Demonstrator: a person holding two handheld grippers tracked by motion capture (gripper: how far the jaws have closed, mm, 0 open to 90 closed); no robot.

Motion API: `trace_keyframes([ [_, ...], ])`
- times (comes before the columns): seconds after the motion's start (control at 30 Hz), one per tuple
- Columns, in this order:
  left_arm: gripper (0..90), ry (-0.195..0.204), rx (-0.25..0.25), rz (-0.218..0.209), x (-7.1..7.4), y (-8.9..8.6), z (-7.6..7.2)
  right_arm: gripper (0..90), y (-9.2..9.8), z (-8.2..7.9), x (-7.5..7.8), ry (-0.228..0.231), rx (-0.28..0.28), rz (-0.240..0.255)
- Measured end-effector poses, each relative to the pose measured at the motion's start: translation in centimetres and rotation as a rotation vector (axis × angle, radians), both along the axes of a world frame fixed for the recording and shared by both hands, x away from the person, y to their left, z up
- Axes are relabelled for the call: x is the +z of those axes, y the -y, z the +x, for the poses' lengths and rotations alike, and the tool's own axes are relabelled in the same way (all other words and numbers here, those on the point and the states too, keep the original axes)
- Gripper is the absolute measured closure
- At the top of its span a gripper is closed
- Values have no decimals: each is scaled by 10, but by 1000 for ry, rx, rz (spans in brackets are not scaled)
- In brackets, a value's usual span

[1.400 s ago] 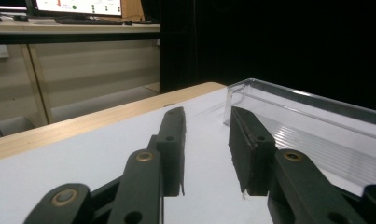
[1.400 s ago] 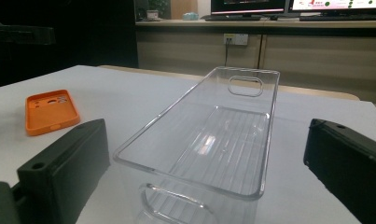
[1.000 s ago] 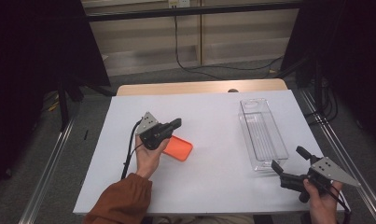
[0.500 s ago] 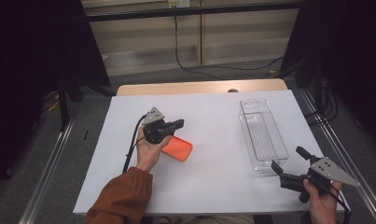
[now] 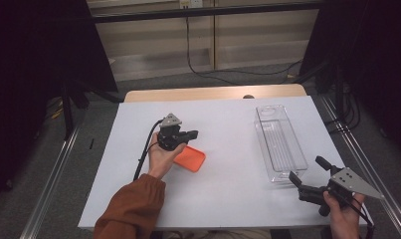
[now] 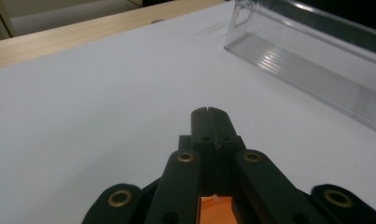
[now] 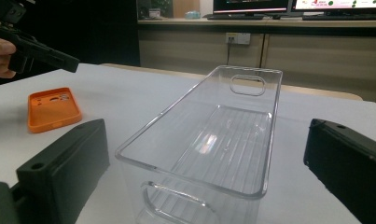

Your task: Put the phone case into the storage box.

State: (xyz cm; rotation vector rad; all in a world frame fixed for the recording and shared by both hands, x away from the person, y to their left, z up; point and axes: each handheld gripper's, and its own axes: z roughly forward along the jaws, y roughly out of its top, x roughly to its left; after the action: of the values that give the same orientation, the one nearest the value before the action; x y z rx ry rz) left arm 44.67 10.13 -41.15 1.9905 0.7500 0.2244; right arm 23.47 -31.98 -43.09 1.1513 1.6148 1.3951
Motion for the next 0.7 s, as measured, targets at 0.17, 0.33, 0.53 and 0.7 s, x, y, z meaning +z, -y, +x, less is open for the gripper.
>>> trace_keyframes([
  [0.17,900,-49,-5,44,-5,5,5,0,0,0,0,-2,4,-2],
  [0.33,900,-74,-8,98,-10,12,9,0,0,0,0,1,-2,-1],
  [0.53,900,-111,2,132,-18,17,11,0,0,0,0,2,2,0],
  [0.7,900,-134,2,164,-23,23,10,0,0,0,0,3,3,-4],
])
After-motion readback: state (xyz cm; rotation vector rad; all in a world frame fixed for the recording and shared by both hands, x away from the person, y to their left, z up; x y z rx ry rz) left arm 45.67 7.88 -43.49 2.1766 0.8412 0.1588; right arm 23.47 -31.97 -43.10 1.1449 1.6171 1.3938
